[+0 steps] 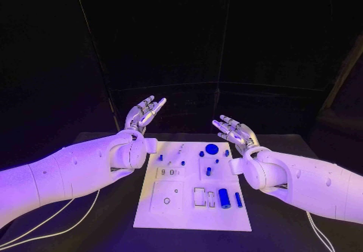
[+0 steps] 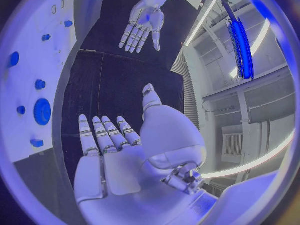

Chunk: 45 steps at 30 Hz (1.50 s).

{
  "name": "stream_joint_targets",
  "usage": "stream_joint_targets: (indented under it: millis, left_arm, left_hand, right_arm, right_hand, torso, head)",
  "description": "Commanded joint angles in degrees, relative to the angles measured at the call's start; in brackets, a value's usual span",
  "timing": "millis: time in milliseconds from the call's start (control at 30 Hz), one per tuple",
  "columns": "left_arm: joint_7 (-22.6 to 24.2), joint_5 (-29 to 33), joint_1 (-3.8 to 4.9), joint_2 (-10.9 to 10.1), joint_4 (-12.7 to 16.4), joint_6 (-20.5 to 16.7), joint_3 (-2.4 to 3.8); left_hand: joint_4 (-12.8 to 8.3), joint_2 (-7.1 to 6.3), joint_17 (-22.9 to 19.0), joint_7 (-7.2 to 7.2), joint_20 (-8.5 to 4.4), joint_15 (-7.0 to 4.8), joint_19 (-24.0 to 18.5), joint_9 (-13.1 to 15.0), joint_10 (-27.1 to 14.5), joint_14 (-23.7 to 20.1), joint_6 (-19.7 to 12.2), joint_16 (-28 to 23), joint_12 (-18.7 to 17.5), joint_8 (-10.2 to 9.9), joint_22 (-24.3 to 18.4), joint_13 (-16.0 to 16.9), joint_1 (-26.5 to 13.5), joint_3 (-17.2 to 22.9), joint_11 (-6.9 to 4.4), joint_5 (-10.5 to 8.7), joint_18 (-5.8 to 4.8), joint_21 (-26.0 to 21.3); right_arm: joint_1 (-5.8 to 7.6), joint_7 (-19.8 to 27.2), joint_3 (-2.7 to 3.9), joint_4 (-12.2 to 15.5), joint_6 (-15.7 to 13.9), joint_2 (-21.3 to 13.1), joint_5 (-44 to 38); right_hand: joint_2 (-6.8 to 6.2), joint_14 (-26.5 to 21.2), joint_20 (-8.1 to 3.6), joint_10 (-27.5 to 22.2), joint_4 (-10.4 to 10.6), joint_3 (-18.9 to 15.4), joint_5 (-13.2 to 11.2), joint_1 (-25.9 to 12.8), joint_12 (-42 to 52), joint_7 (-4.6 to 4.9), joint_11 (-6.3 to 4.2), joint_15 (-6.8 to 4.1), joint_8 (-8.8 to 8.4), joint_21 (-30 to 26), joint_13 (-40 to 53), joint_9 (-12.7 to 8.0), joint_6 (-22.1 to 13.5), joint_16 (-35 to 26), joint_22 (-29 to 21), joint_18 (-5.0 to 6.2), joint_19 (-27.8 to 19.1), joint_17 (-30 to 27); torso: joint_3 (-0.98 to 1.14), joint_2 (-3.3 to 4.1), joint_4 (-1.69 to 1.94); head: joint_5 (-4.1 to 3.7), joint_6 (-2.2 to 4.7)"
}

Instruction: Assemble the parts on the task board

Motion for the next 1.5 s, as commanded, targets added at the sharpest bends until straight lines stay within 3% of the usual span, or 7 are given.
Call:
stream_joint_targets:
  millis: [33, 267, 300, 400, 733, 1133, 1500]
  left_arm:
    - [2.61, 2.37, 0.22, 0.16, -0.33, 4.74, -0.02]
    - [2.61, 2.37, 0.22, 0.16, -0.33, 4.74, -0.02]
    - [2.53, 2.37, 0.23, -1.20, 1.26, 6.38, -0.04]
    - [2.59, 2.37, 0.23, -1.65, 1.49, 7.00, -0.04]
    - [1.78, 0.64, 0.20, -3.71, 4.28, 10.27, -0.05]
    - [0.17, -1.44, 0.12, -8.21, 12.57, 13.29, -0.10]
    - [-0.51, -1.15, 0.13, -10.39, 17.39, 13.92, -0.09]
  left_hand:
    - [0.07, 0.15, 0.22, 4.81, 0.73, 0.34, 0.39, 0.13, 0.95, 1.34, 0.81, 0.50, 0.49, 0.34, 0.17, 0.13, 1.80, -0.45, 0.32, 0.30, 1.37, 0.44]
    - [0.21, 0.31, 1.46, 5.69, 1.02, 0.81, 5.34, 0.44, 5.37, 9.33, 3.52, 2.97, 2.72, 0.81, 1.05, 0.61, 2.64, -0.42, 1.97, 0.26, 2.81, 1.86]
    - [0.12, 0.32, 1.82, 5.78, 1.08, 1.00, 7.20, 0.56, 7.12, 11.86, 4.57, 3.75, 3.42, 1.02, 1.36, 0.79, 2.90, -0.42, 2.45, 0.28, 2.80, 2.42]
    - [-0.43, 0.43, 2.65, 5.62, 0.99, 1.51, 17.21, 1.14, 14.34, 18.52, 10.08, 5.88, 5.87, 2.11, 3.00, 1.28, 4.06, -0.38, 3.95, 0.27, 2.40, 5.58]
    - [-2.91, 0.79, 4.02, 5.88, -0.76, -3.08, 38.19, 2.79, 32.06, 34.22, 32.48, 10.09, 9.45, 6.40, 5.61, 1.18, 7.03, -0.29, 0.21, 0.28, 5.22, 12.96]
    - [-4.88, 1.37, 5.81, 4.85, -2.73, -5.02, 44.38, 2.14, 37.54, 41.09, 36.53, 10.45, 8.09, 6.14, 5.27, 1.10, 8.34, -0.15, -1.12, 0.34, 5.19, 13.67]
    - [-5.04, 1.44, 5.86, 4.77, -2.77, -4.98, 44.66, 2.07, 37.65, 40.89, 36.65, 9.99, 7.71, 5.95, 5.15, 1.08, 8.33, -0.15, -1.13, 0.33, 5.14, 13.56]
  right_arm:
    - [0.55, -2.74, -0.39, -1.40, 10.41, 0.64, -4.80]
    - [0.95, -3.45, -0.88, -2.68, 13.07, 1.24, -5.87]
    - [2.88, -0.68, -0.85, -4.72, 5.63, -0.69, -16.23]
    - [3.86, -1.52, -0.85, -5.50, 5.28, -0.94, -21.30]
    - [6.74, -3.50, -0.83, -6.86, 5.66, -1.28, -35.49]
    - [10.18, -15.05, -0.35, -6.27, 8.98, -1.09, -59.82]
    - [10.64, -24.61, 1.15, -5.19, 15.38, 0.90, -75.45]
  right_hand:
    - [0.37, 26.50, 0.35, 23.31, -7.59, 2.94, 3.75, 11.16, 4.13, 7.39, 0.41, -0.50, 3.22, 5.47, 1.68, 1.72, 17.43, 5.01, 2.50, 4.69, 19.09, 1.90]
    - [0.36, 36.55, -0.14, 33.76, -11.69, 5.27, 2.82, 12.99, 5.37, 5.63, -1.83, -2.98, 5.02, 7.78, 1.48, 2.16, 31.92, 5.49, 2.47, 6.59, 25.70, 1.64]
    - [0.31, 37.78, -0.41, 34.64, -12.22, 5.54, 2.84, 13.01, 5.25, 5.47, -2.09, -3.29, 4.92, 8.17, 1.46, 2.06, 32.79, 5.50, 2.47, 6.64, 26.78, 1.64]
    - [0.18, 40.62, -1.17, 36.75, -13.65, 6.20, 2.67, 12.70, 4.71, 5.05, -2.67, -4.09, 4.45, 8.82, 1.45, 1.85, 34.47, 5.29, 2.30, 6.65, 29.04, 1.62]
    - [0.61, 50.92, -4.74, 43.97, -17.92, 8.17, 4.26, 10.65, 3.42, 3.87, -4.74, -7.41, 3.72, 12.02, 1.48, 1.90, 39.48, 6.15, 2.65, 6.62, 36.92, 2.30]
    - [-2.46, 62.15, -10.24, 50.98, -18.10, 10.36, 8.03, 10.89, 2.42, 2.00, -7.44, -11.59, 2.73, 23.32, 1.82, 1.91, 42.77, 8.11, 7.84, 6.33, 50.06, 4.40]
    - [-3.95, 63.52, -10.50, 48.20, -17.99, 11.00, 5.40, 8.03, 1.09, 2.34, -7.00, -11.35, 1.56, 31.25, 1.56, 1.71, 41.49, 6.54, 12.13, 6.03, 54.75, 4.60]
  torso:
    - [-0.01, 0.01, 0.00]
    - [-0.01, 0.01, 0.00]
    - [0.01, 0.63, -0.18]
    - [0.03, 1.20, -0.35]
    - [0.16, 3.30, -0.12]
    - [-0.11, 7.08, 0.50]
    - [-0.12, 9.47, 0.99]
  head:
    - [0.00, -0.01]
    - [0.00, -0.01]
    - [-0.99, -0.16]
    - [-1.05, 0.02]
    - [-1.49, 1.14]
    - [-2.60, 2.30]
    - [-2.99, 2.60]
